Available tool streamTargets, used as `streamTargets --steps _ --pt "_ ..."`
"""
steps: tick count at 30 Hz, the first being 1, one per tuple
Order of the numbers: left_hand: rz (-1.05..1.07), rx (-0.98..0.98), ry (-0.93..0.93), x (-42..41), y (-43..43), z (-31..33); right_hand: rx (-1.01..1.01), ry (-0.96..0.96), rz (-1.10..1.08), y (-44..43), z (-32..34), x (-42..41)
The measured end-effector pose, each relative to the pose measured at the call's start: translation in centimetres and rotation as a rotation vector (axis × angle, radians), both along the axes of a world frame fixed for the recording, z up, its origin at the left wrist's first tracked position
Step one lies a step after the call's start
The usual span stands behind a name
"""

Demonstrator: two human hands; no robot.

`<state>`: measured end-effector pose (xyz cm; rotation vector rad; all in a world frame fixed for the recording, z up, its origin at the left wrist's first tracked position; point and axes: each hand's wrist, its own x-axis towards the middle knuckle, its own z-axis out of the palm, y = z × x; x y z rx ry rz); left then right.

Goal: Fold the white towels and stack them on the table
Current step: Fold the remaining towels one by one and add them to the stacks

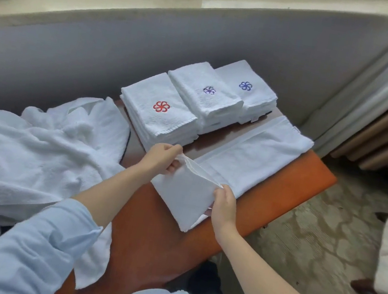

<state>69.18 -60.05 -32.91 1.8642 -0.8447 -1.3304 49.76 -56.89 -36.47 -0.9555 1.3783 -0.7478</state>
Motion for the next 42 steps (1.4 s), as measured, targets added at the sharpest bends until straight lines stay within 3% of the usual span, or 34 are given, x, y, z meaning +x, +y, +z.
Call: streamTargets --steps 7,17,22,25,27,30,34,37,39,42 --pt "-0.001 0.067 0.049 -5.9 -7.1 -0.5 0.146 -0.091 0.033 -7.0 -0.6 -5.1" --pt "-0.001 0.074 0.081 -9.7 -12.1 -3.2 0.036 0.185 0.248 -13.4 -3.6 -9.2" --pt "-0.113 0.08 -0.276 -10.1 -11.1 -5.5 0.005 0.488 0.435 -15.1 -4.4 -10.6" --pt "-0.106 -0.052 -0.575 -10.4 -8.3 -6.5 -0.038 0.611 0.514 -15.5 -4.6 -11.1" --pt "-0.129 -0.143 -0.746 -10.5 -6.1 -7.0 -0.141 0.664 0.502 -15.7 -4.5 -11.1" --pt "-0.174 -0.158 -0.982 -10.7 -3.3 -7.4 -0.479 0.707 0.541 -15.9 -4.2 -10.7" --pt "-0.209 -0.081 -0.999 -12.0 -1.9 -8.3 -0.971 0.688 0.88 -16.0 -4.4 -8.8" --pt "-0.39 0.049 -0.965 -12.3 -1.7 -9.6 -0.832 0.846 1.254 -16.7 -5.5 -8.3" --pt "-0.521 0.103 -0.99 -12.2 -1.6 -10.4 -0.626 0.956 1.344 -17.9 -6.4 -9.0" --pt "-0.633 0.151 -0.981 -11.5 -1.8 -11.0 -0.552 1.025 1.397 -19.2 -7.0 -10.0"
